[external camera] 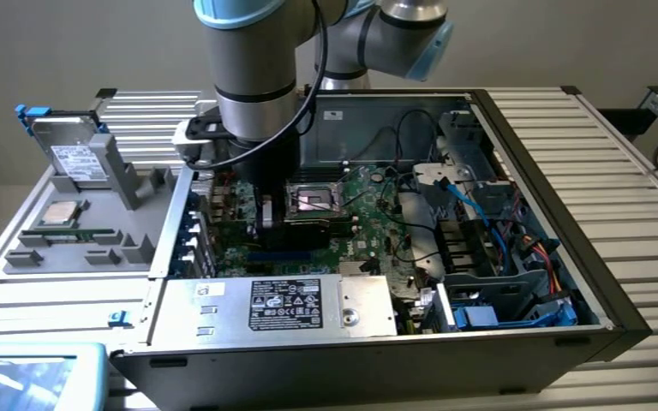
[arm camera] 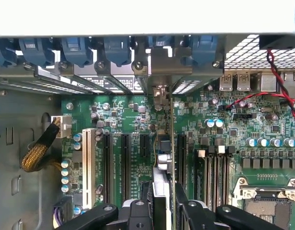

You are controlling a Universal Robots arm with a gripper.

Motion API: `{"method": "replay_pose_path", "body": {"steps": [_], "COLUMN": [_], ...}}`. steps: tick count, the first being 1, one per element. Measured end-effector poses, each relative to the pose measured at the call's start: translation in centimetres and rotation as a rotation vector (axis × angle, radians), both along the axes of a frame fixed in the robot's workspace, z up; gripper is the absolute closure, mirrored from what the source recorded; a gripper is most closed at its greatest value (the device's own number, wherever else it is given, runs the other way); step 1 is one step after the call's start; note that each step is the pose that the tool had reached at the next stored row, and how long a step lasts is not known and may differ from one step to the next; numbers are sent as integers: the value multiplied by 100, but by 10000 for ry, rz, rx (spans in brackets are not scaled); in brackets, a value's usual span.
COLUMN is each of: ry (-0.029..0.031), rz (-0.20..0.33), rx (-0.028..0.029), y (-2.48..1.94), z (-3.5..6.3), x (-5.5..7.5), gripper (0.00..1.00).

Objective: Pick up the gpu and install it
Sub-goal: 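Insert the gpu into the slot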

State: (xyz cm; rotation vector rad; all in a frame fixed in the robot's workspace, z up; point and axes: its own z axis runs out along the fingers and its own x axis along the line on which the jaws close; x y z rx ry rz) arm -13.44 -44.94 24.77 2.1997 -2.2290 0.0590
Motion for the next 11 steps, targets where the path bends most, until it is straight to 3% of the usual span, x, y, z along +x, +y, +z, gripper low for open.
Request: {"method": "replay_pose_path", "body": {"steps": [2, 11], "ry": [2, 2], "rz": [-1, -1], "rx": [-24, -26], "y": [0, -1], "z": [-4, -28], "x": [-1, -2], "gripper": [71, 71]}}
